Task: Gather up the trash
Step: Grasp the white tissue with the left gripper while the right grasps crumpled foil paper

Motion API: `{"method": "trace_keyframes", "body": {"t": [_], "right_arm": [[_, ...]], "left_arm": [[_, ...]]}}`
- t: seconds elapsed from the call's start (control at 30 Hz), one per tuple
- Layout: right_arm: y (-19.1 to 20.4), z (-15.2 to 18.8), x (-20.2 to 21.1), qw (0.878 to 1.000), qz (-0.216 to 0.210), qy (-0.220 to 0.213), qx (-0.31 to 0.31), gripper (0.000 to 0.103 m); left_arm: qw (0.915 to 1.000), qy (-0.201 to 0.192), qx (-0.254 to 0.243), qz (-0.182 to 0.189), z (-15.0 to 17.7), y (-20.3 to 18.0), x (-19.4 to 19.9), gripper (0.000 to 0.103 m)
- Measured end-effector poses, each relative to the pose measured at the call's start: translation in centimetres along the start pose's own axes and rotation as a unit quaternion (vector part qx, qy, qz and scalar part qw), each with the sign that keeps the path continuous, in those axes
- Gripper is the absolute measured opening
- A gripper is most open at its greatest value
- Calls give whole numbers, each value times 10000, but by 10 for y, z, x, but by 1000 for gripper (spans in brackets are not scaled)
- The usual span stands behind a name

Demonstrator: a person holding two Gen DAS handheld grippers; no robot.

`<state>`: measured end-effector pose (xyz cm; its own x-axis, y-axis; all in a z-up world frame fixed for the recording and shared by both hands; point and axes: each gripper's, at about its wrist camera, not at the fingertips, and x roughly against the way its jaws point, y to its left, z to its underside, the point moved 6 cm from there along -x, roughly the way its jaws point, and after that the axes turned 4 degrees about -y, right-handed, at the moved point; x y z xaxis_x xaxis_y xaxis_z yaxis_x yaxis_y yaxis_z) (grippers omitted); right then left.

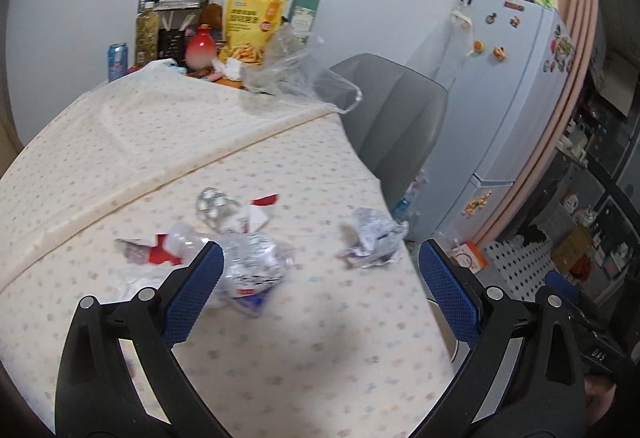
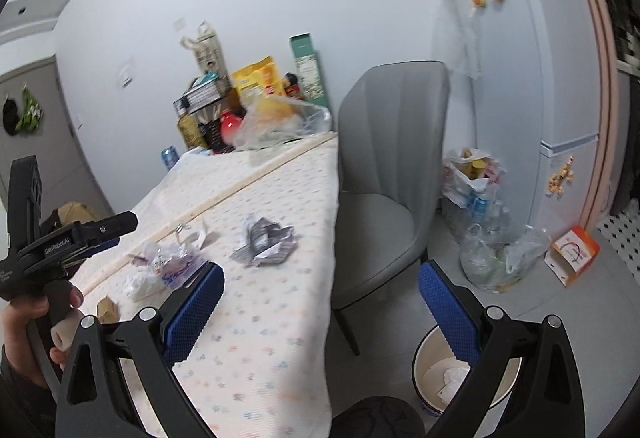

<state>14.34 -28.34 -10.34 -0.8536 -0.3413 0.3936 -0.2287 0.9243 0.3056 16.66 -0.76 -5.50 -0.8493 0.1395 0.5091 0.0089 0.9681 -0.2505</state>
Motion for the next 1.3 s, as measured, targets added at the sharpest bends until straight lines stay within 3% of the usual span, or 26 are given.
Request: {"method": "trace_keyframes", "body": {"t": [0.17,0.3,0.4,0.53,0.9,1.0,1.07,1.3], "right_arm": [[24,1,-12,9993,-150,308,142,94],[44,9,-25,9972,-255,622,321,87],[60,11,-31,9960,-302,680,498,87],[75,13,-37,9952,-395,699,567,87],[74,16,-67,9939,-439,941,381,87],[74,15,-75,9939,-451,932,377,87],[72,14,-83,9938,-464,964,316,86],[66,4,-114,9934,-463,1048,88,75]], "left_arm": [[9999,106,132,10,9,35,8,97],[9996,183,209,-63,15,58,9,96],[9990,354,248,-91,23,76,3,89],[9972,665,288,-210,33,91,-9,73],[9886,1262,175,-802,58,108,-45,62],[9865,1276,180,-1015,58,113,-48,44],[9839,1298,207,-1207,57,121,-48,18],[9874,959,590,-1114,44,135,-26,13]]}}
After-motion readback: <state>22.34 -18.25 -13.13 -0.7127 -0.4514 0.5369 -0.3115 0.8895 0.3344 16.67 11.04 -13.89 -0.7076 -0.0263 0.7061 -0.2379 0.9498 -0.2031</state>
